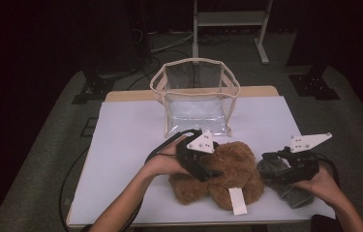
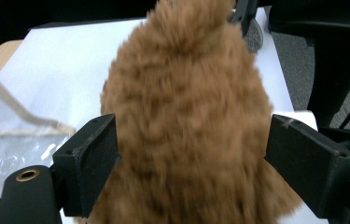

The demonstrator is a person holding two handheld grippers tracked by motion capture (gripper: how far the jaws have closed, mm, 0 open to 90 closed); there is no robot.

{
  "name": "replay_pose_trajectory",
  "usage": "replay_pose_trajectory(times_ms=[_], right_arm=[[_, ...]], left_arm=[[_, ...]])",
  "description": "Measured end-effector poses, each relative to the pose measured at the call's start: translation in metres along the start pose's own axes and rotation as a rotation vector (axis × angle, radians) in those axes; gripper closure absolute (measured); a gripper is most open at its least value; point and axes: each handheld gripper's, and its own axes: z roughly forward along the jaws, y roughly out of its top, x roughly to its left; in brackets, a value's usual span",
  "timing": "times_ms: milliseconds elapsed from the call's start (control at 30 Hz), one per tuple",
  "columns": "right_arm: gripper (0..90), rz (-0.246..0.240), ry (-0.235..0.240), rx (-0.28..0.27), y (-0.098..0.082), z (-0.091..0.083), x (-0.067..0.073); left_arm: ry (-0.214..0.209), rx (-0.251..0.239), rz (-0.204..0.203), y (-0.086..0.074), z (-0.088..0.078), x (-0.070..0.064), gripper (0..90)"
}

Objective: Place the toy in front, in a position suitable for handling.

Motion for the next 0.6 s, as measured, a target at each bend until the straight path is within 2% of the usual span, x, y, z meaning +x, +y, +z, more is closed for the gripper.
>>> replay_pose_trajectory(times_ms=[167, 367, 533, 600], right_arm=[[27.9, -0.072, 0.040, -0.007, 0.021, 0.012, 0.008], [26.1, -0.101, 0.058, -0.004, 0.033, 0.021, 0.008], [25.6, -0.117, 0.065, 0.003, 0.037, 0.029, 0.008], [25.7, -0.119, 0.061, 0.010, 0.037, 0.031, 0.007]], left_arm=[[0.019, -0.025, -0.012, -0.019, -0.014, -0.005, 15.1], [0.047, -0.037, -0.040, -0.046, -0.028, -0.011, 11.8], [0.070, -0.018, -0.087, -0.068, -0.029, -0.012, 9.1], [0.076, -0.021, -0.093, -0.076, -0.029, -0.012, 6.7]])
